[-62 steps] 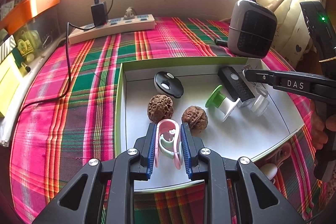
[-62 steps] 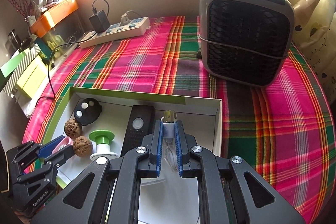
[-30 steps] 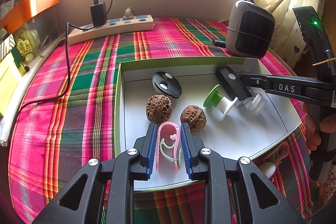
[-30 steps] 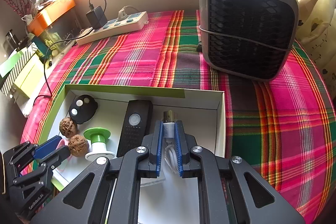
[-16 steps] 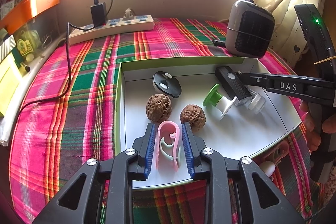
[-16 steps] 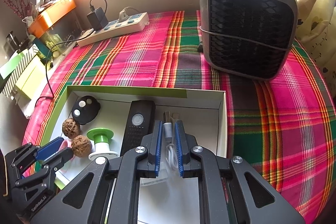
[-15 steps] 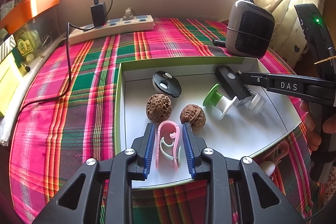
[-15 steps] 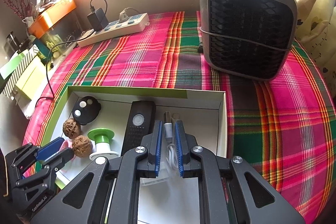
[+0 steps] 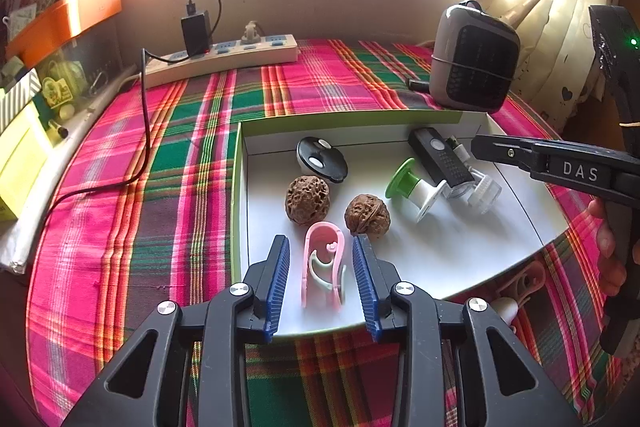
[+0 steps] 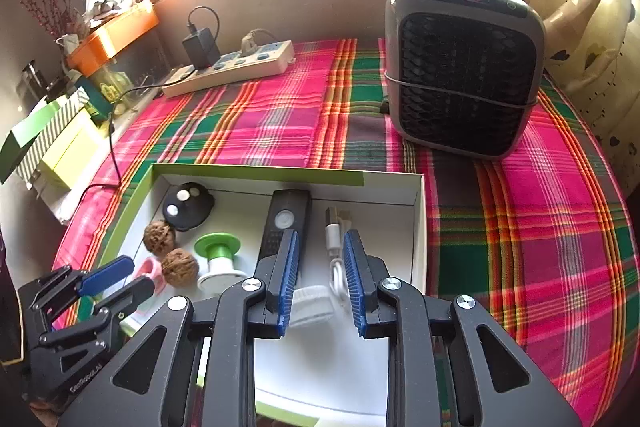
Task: Organize objects
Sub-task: 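Lower the cable and ear hook into the tray and open both grippers, then withdraw both open grippers back from the tray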
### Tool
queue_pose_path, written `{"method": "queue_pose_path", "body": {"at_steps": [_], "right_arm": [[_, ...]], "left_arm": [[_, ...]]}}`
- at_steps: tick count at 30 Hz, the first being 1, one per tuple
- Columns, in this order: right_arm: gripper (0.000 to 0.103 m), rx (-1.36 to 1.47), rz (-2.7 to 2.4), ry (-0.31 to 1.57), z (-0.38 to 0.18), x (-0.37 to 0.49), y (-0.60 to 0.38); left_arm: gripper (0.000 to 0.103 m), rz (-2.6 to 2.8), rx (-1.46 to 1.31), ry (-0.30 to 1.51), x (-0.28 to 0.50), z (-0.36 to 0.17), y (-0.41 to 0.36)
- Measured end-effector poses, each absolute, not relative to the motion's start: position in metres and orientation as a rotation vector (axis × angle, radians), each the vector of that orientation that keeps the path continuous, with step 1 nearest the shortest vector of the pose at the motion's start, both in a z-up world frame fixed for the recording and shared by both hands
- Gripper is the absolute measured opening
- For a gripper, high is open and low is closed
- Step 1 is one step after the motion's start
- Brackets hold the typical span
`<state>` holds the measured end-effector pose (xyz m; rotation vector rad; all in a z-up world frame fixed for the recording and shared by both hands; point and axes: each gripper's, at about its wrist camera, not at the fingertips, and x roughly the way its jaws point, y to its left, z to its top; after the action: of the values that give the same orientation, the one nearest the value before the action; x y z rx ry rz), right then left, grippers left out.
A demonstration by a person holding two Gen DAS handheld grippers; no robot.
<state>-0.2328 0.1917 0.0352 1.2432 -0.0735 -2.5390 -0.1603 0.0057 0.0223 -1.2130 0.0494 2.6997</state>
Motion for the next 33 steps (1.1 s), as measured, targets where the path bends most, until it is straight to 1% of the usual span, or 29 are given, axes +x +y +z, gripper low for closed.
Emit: {"method": "queue_pose_path", "body": {"at_steps": [5,9,22,27,33], "right_arm": [[0.025,1.197,-2.551,-0.062,0.043,-0.217,0.192],[0.03,1.179,-2.554,-0.062,0.046,-0.206,0.193],[0.032,1.113,-2.597,-0.019,0.052,-0.162,0.197],[0.035,1.115,-2.603,-0.003,0.048,-0.148,0.201],[0.035,1.129,-2.607,-0.047,0.042,-0.134,0.211]], "left_arm": [[0.032,2.718,-1.189,0.053,-0.151,0.029,0.005],[0.032,2.732,-1.17,0.067,-0.144,0.033,0.004],[0.032,2.736,-1.119,0.014,-0.119,0.044,-0.001],[0.032,2.709,-1.095,0.012,-0.11,0.047,0.005],[0.032,2.608,-1.099,0.02,-0.102,0.04,0.023]]}}
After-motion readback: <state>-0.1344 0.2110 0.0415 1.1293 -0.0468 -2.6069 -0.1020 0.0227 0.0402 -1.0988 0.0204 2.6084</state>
